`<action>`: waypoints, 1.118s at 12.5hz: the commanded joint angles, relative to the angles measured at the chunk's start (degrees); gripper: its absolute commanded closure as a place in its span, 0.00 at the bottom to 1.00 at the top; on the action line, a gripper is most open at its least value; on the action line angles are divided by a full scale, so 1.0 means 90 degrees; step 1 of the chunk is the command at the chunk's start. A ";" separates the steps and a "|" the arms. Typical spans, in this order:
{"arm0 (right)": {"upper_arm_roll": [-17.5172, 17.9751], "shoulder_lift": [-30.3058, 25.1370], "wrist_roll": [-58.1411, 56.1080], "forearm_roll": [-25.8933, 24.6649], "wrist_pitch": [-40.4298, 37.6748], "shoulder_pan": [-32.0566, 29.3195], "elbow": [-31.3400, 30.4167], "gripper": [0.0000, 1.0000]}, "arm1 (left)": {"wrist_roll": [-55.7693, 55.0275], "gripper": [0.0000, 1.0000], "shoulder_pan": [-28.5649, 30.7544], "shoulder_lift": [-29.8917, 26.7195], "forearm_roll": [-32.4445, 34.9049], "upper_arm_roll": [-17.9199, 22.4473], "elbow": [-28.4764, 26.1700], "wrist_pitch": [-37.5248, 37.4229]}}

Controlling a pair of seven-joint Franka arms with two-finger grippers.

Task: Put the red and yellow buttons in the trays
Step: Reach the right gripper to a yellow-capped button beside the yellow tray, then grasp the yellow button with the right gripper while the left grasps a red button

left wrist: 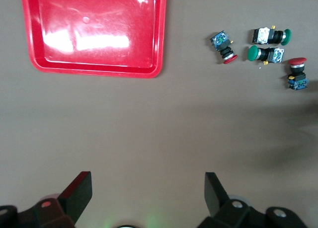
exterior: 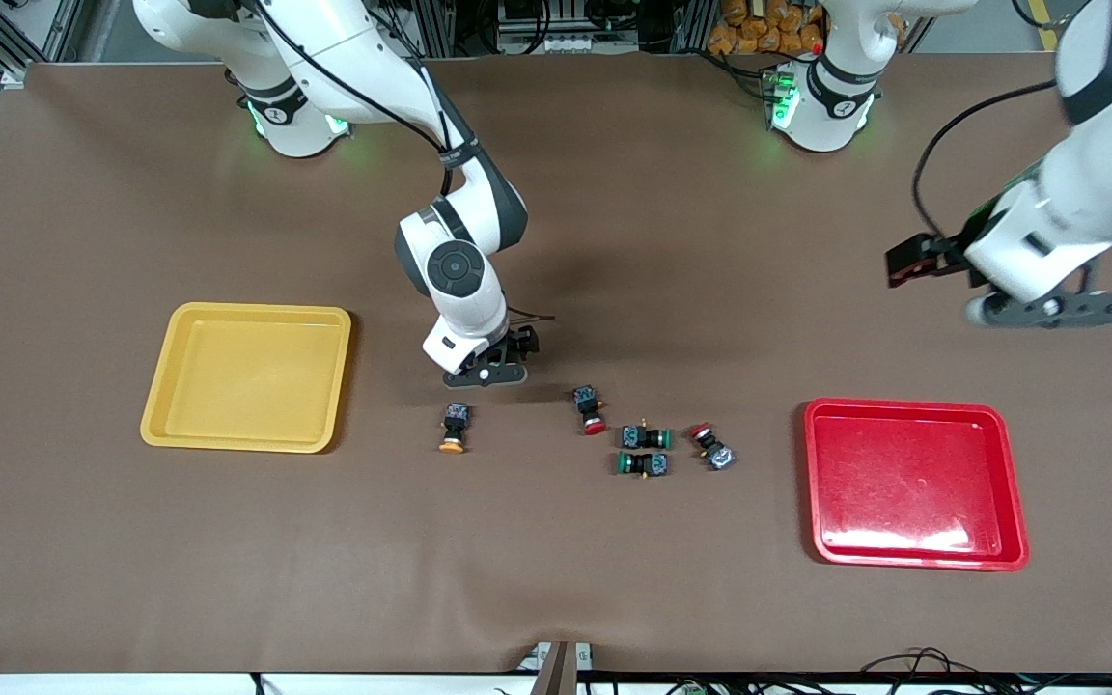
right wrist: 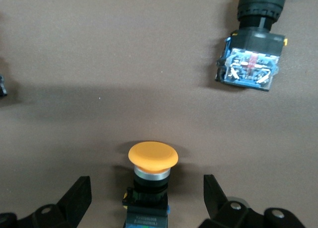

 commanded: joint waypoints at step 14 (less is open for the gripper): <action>-0.0185 -0.1642 0.0295 0.0128 -0.2902 -0.0684 0.0843 1.00 | -0.3236 0.00 -0.0826 0.3344 -0.0181 0.0000 0.0795 0.2951</action>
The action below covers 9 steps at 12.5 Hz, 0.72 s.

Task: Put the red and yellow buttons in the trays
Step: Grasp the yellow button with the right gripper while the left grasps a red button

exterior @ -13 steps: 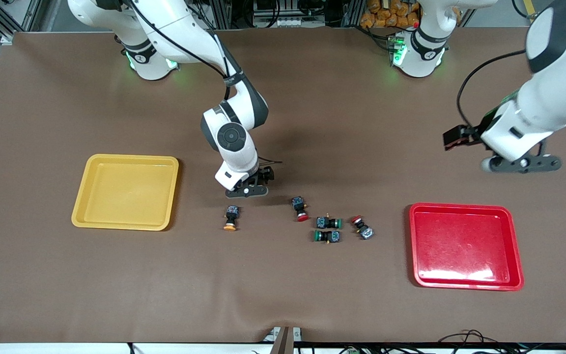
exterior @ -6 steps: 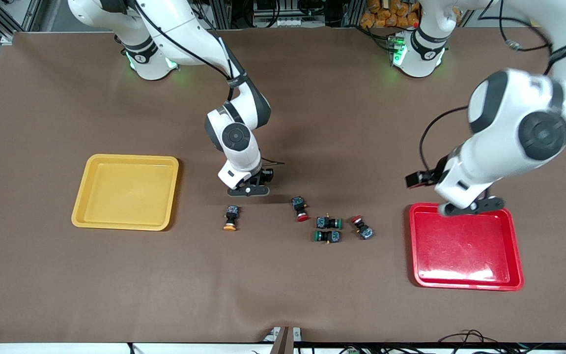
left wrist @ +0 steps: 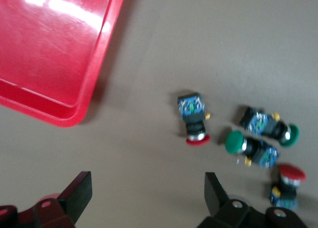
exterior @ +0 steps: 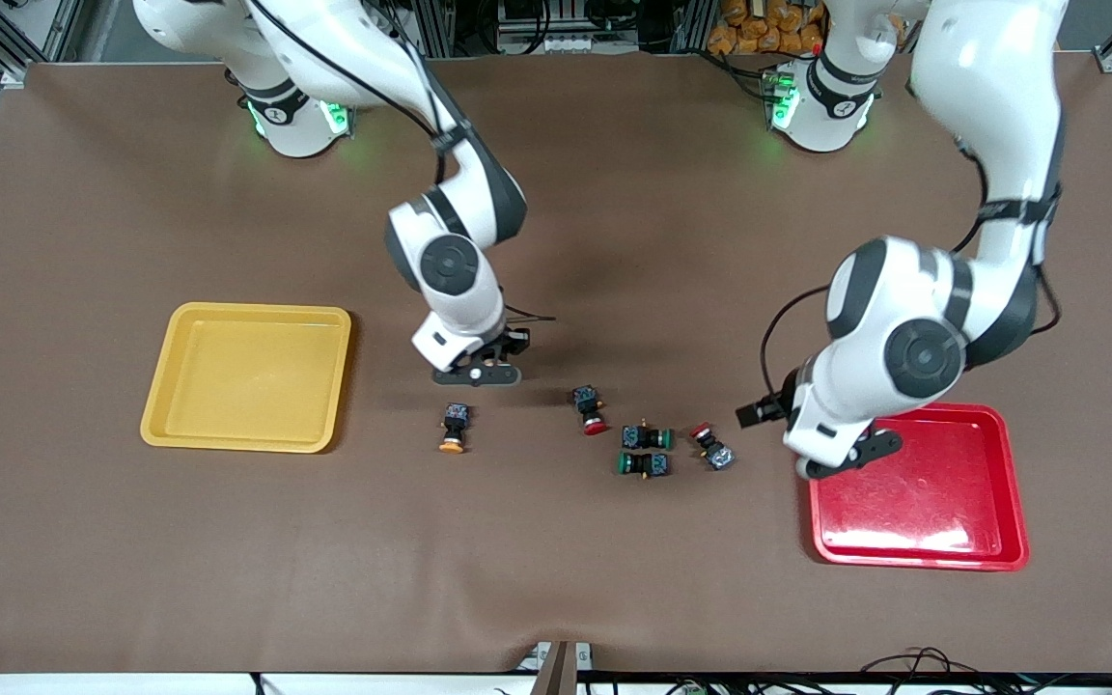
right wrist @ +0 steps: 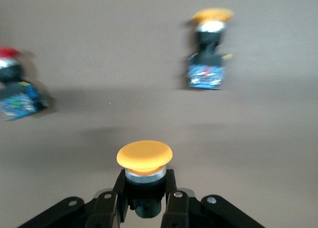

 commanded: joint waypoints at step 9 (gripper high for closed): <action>0.0078 -0.1159 -0.1293 0.0100 -0.3539 -0.1986 0.1630 1.00 | -0.1522 0.00 -0.0128 0.1406 -0.0100 0.0065 0.0363 0.1390</action>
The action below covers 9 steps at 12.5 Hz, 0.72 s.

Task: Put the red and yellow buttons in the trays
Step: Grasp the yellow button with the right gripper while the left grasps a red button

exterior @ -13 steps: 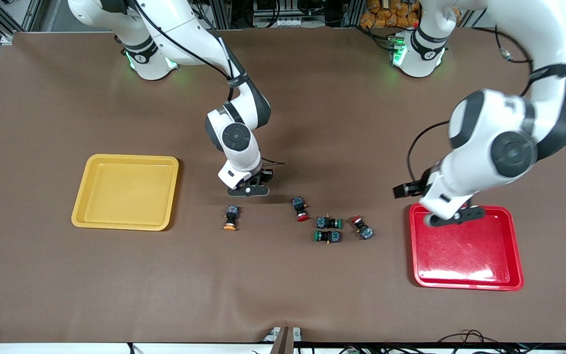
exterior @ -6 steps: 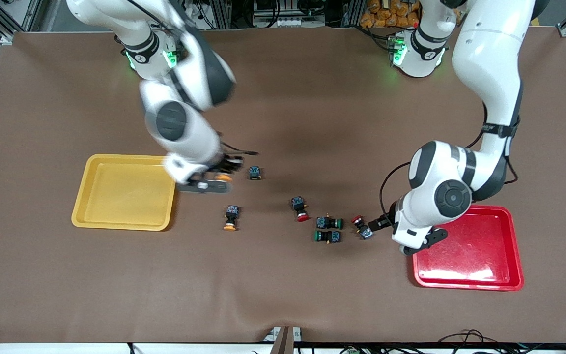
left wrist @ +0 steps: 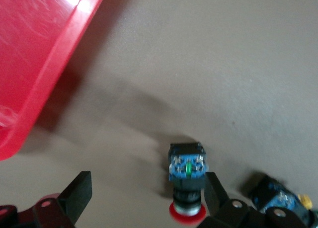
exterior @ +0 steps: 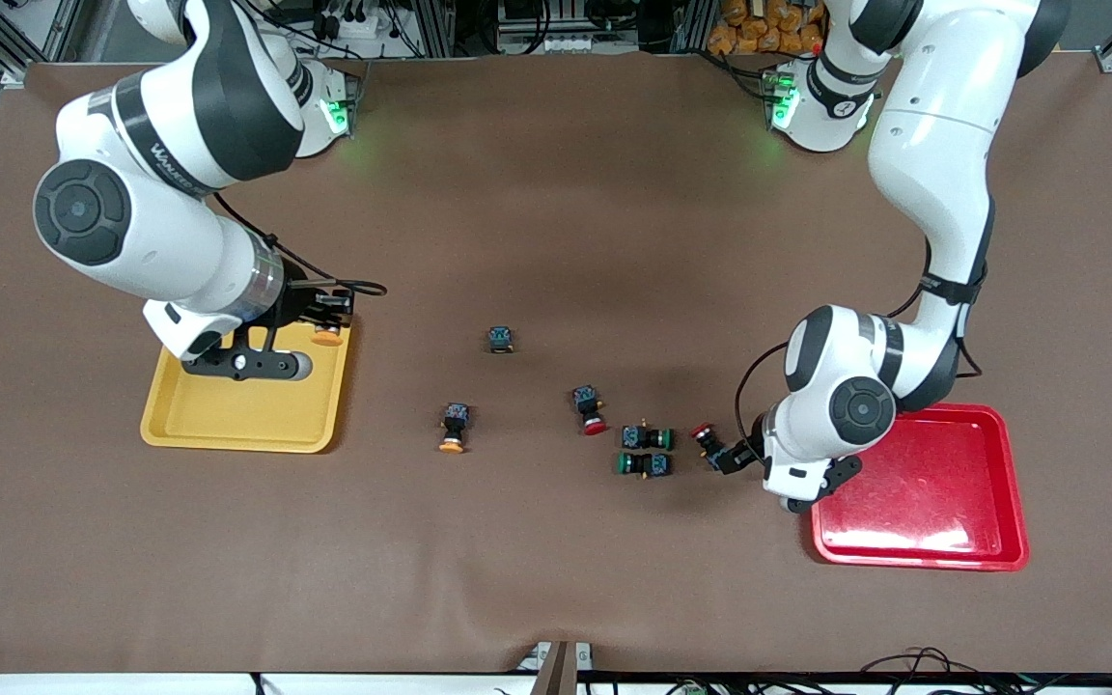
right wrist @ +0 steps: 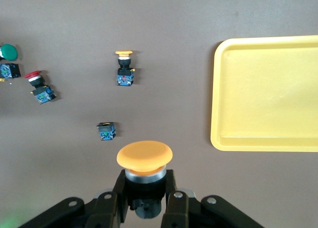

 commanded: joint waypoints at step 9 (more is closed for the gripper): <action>0.0092 0.0122 -0.3256 -0.0074 0.2050 -0.1525 -0.2633 1.00 | -0.0834 0.00 -0.0382 0.0598 -0.0058 0.0065 0.0391 0.0573</action>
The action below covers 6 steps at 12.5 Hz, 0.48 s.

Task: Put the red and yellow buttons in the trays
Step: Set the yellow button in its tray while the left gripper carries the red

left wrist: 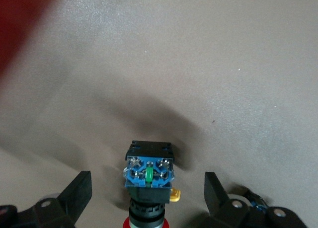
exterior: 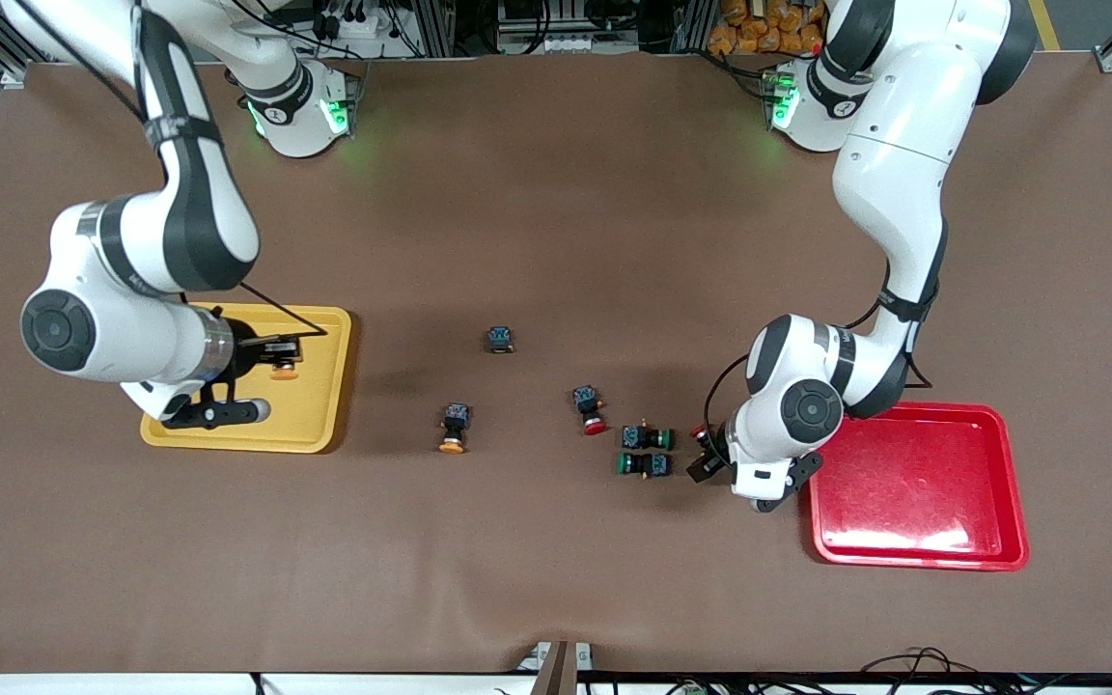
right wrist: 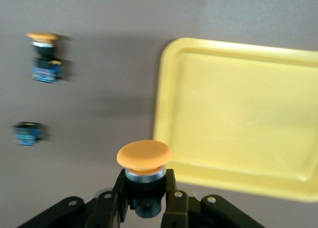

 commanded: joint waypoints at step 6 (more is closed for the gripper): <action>0.0095 0.0157 -0.1093 -0.0399 0.2368 -0.0555 -0.1911 1.00 | 0.0005 0.61 -0.0129 0.0238 -0.0027 0.0088 0.0166 0.0218</action>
